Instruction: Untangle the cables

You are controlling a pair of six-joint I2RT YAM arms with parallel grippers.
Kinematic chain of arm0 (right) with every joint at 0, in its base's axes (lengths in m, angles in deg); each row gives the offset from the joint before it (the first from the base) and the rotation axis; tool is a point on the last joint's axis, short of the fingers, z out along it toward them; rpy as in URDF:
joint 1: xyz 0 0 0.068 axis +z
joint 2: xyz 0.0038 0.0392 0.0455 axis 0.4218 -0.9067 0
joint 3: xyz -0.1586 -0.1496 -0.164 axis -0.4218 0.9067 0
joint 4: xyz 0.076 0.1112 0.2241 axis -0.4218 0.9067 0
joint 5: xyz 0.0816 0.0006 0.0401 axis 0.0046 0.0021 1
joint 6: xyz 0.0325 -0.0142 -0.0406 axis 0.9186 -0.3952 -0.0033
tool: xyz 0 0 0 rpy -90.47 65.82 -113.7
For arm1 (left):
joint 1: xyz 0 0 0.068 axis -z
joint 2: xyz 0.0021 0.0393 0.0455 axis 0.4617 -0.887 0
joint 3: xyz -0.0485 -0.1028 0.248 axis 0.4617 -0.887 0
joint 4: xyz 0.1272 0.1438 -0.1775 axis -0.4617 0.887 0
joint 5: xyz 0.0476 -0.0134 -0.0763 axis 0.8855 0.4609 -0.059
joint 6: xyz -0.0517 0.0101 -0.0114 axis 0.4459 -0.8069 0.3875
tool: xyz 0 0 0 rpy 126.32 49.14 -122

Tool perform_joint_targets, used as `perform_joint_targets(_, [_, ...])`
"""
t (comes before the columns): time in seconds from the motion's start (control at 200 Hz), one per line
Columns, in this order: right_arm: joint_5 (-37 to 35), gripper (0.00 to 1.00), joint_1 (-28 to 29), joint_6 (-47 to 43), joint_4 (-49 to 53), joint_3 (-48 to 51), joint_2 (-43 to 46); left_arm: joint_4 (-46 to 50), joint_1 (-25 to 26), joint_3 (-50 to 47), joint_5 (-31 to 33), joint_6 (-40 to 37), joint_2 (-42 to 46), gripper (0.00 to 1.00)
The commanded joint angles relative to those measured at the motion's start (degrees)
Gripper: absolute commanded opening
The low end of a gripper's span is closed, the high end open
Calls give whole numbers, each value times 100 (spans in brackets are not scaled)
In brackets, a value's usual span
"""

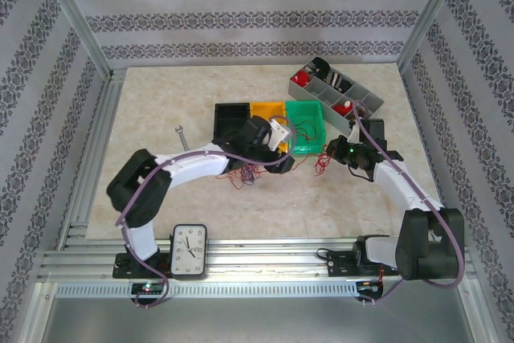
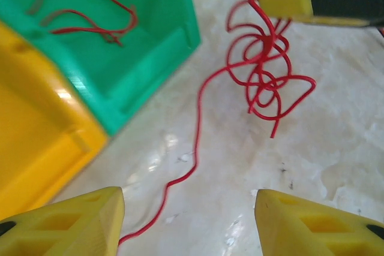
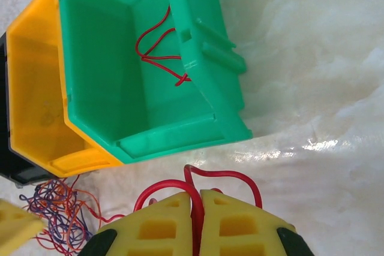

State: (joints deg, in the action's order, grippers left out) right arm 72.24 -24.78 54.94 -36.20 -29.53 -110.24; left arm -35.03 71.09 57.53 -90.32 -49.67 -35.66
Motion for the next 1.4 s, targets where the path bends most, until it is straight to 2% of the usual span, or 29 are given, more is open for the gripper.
perform_joint_targets(0.0, [247,8,63,-133,-52,-163,34,94,78,362,-462,-196,-443,60])
perform_joint_targets(0.2, [459,8,76,-162,-81,-189,3,17,120,843,-603,-21,-1125,56])
perform_joint_targets(0.385, [591,8,115,-197,-93,-183,3,-274,149,990,-227,309,-1520,51])
perform_joint_targets(0.45, [605,8,129,-212,-77,-180,-6,-336,158,1020,-215,406,-1624,44])
perform_joint_targets(0.555, [584,8,149,-221,-48,-159,-30,-576,167,926,-298,628,-1665,26])
perform_joint_targets(0.63, [538,9,168,-232,-33,-154,-95,-592,176,881,-210,648,-1639,8])
perform_joint_targets(0.685, [410,13,202,-227,16,-163,-176,-627,180,834,-91,665,-1590,3])
perform_joint_targets(0.715, [324,17,224,-223,50,-175,-225,-649,172,806,-67,677,-1563,2])
perform_joint_targets(0.799, [34,37,311,-198,205,-223,-386,-671,176,740,25,717,-1498,1])
perform_joint_targets(0.909, [-321,49,505,-82,228,-125,-479,-588,176,745,108,740,-1492,0])
perform_joint_targets(1.144, [-1403,51,1203,215,237,186,-349,-570,176,706,118,739,-1523,0])
perform_joint_targets(1.299, [-2145,51,1210,403,415,207,-365,-435,175,713,135,623,-1489,0])
perform_joint_targets(1.394, [-2305,51,1158,417,451,197,-365,-429,176,682,158,617,-1468,0])
